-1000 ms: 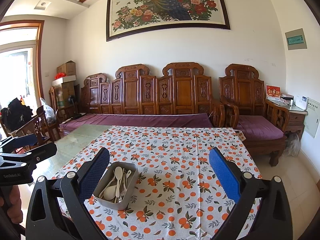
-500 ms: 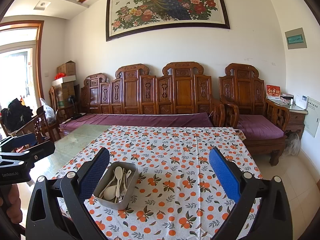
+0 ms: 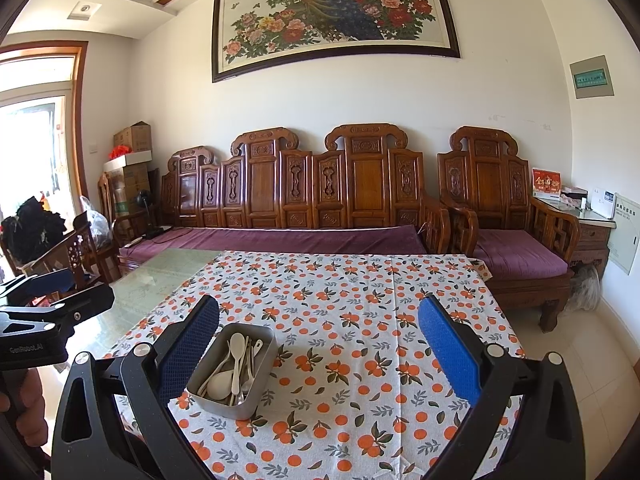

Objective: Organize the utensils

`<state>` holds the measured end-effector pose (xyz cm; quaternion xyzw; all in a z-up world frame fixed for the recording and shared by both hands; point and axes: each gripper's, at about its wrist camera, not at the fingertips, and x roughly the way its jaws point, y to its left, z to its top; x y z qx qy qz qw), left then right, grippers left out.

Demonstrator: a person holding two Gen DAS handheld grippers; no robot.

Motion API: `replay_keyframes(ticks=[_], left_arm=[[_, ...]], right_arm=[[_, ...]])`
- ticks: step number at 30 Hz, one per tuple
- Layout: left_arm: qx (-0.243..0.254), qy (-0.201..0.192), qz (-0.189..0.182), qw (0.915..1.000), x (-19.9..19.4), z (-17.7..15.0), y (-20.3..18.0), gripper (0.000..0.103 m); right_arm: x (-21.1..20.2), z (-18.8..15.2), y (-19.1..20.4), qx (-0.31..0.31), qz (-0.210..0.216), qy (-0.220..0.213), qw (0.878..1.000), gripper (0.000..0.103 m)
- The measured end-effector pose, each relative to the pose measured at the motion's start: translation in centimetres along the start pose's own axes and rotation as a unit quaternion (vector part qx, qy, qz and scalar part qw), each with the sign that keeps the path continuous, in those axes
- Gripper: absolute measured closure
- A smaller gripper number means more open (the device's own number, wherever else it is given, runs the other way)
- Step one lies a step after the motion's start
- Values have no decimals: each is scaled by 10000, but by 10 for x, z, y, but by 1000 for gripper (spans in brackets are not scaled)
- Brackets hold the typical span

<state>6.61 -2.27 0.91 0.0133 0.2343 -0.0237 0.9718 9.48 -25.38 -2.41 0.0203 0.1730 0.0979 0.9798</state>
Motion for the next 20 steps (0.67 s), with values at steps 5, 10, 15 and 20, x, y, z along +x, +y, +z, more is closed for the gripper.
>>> replay_keyframes(ticks=[5,10,15,20], left_arm=[[2,-1,-5,10000,0,0,0,8],[-11,-5,1,10000,0,0,1,8],[-7,0,4,10000,0,0,1,8],[-7,-1,-4,10000,0,0,2,8]], right_arm=[[0,0,0,7,6,-6,10000,3],[0,-1,-1,11,5,-4,10000,3],[0,0,-1,16,5,-1,10000,3],[0,0,-1,12,4,-3,10000,3]])
